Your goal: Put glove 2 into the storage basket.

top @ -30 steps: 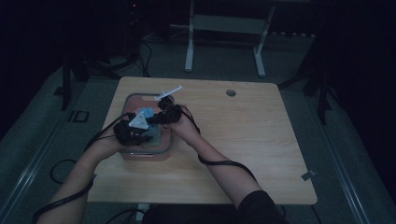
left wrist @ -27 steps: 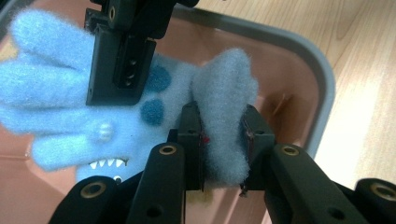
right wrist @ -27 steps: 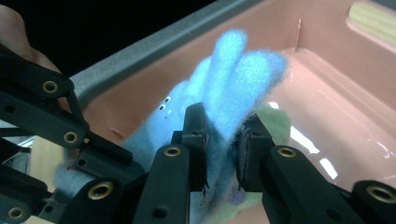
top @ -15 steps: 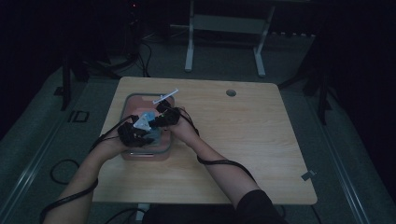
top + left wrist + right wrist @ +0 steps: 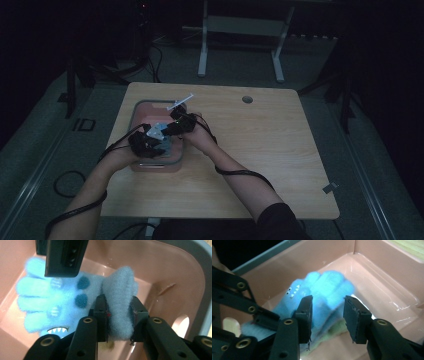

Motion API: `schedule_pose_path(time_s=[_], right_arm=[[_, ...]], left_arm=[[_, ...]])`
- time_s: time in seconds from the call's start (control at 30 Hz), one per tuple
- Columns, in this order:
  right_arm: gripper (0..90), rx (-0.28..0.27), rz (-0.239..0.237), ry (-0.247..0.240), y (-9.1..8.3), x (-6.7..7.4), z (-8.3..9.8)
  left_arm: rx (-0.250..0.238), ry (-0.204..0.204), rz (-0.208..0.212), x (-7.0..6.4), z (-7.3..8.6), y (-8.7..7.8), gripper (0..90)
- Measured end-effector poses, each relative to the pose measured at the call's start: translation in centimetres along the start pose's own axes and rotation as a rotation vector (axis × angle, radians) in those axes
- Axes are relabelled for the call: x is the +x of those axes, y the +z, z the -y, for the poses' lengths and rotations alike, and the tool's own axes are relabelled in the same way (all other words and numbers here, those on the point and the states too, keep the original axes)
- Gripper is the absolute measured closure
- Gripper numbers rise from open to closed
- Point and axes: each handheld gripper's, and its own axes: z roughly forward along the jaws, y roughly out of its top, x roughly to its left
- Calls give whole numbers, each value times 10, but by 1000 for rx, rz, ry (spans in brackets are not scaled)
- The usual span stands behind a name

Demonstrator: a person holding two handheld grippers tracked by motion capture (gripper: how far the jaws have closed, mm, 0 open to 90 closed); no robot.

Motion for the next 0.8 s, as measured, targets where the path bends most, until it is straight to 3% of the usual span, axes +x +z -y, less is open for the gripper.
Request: schedule_pose_path(time_s=[0.17,0.37,0.5,0.57,0.7,0.8], right_arm=[[523,-29,-22,0,-8,-1,3],[456,-56,-40,3,-18,-1,9],[364,-71,-42,-1,-23,-2,12],[288,-76,-55,-7,-25,-3,13],[206,-104,-68,8,-29,-5,16],[207,-120,-56,9,-32,-7,19]], left_arm=[[-2,-20,1,1,0,0,653],[-32,-76,-18,3,1,-2,420],[-67,-121,-67,3,-1,-6,230],[-72,-120,-125,2,-3,-9,111],[-102,-130,-137,-1,-7,-13,39],[-138,-140,-135,-5,-8,-15,22]])
